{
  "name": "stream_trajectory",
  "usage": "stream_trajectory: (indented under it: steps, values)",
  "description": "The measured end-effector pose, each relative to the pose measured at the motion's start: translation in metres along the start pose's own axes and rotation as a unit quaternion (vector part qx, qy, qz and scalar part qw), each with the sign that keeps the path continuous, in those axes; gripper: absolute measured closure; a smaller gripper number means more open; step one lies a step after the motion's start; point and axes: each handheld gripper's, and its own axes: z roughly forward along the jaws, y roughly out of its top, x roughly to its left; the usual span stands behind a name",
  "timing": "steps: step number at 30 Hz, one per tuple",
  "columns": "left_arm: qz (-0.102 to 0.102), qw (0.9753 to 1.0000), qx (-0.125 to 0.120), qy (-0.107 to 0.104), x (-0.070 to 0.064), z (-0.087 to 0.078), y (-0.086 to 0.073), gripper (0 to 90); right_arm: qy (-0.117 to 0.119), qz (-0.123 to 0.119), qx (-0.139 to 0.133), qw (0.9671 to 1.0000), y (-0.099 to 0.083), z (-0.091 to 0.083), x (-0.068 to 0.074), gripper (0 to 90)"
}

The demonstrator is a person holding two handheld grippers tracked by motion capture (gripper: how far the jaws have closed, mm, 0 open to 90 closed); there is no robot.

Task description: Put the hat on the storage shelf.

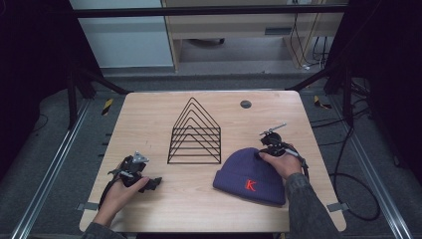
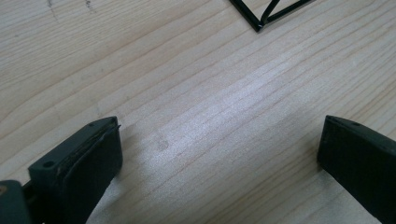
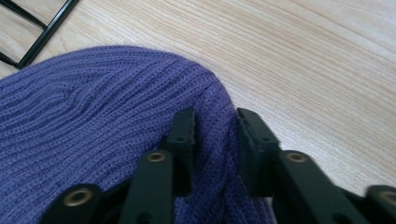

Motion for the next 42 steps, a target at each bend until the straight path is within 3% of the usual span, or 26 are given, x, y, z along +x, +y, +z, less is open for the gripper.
stream_trajectory:
  steps: [6,11,16,24,27,31,32,37,42]
  values:
    - [0.002,1.0000,-0.002,0.000,-0.001,0.000,-0.001,0.0,0.002,-0.006,-0.016,0.9998,-0.003,-0.006,0.002,78.6]
    - [0.002,1.0000,-0.002,0.000,-0.001,0.000,-0.001,0.0,0.009,-0.011,-0.047,0.9988,-0.007,-0.027,0.007,79.1]
    - [0.000,1.0000,-0.003,0.000,-0.002,0.000,-0.001,0.0,0.019,-0.034,-0.078,0.9962,-0.008,-0.053,0.019,79.9]
    - [0.005,1.0000,0.000,-0.004,-0.002,-0.001,-0.001,0.0,0.036,-0.068,-0.121,0.9897,-0.012,-0.091,0.036,81.4]
    - [0.012,0.9999,0.001,-0.006,-0.002,-0.003,0.001,3.8,0.044,-0.074,-0.136,0.9870,-0.013,-0.105,0.042,81.7]
    - [0.005,0.9999,-0.010,-0.006,-0.001,-0.006,0.002,4.9,0.046,-0.087,-0.151,0.9837,-0.012,-0.118,0.048,81.9]
    - [0.006,0.9999,-0.012,-0.005,0.000,-0.006,0.002,4.9,0.048,-0.100,-0.160,0.9809,-0.011,-0.129,0.054,82.0]
    - [-0.005,0.9997,-0.022,-0.003,0.002,-0.007,0.002,5.0,0.048,-0.124,-0.178,0.9750,-0.003,-0.152,0.064,82.1]
    - [-0.009,0.9993,-0.036,-0.004,0.003,-0.011,0.003,5.1,0.040,-0.136,-0.193,0.9710,0.009,-0.170,0.063,82.1]
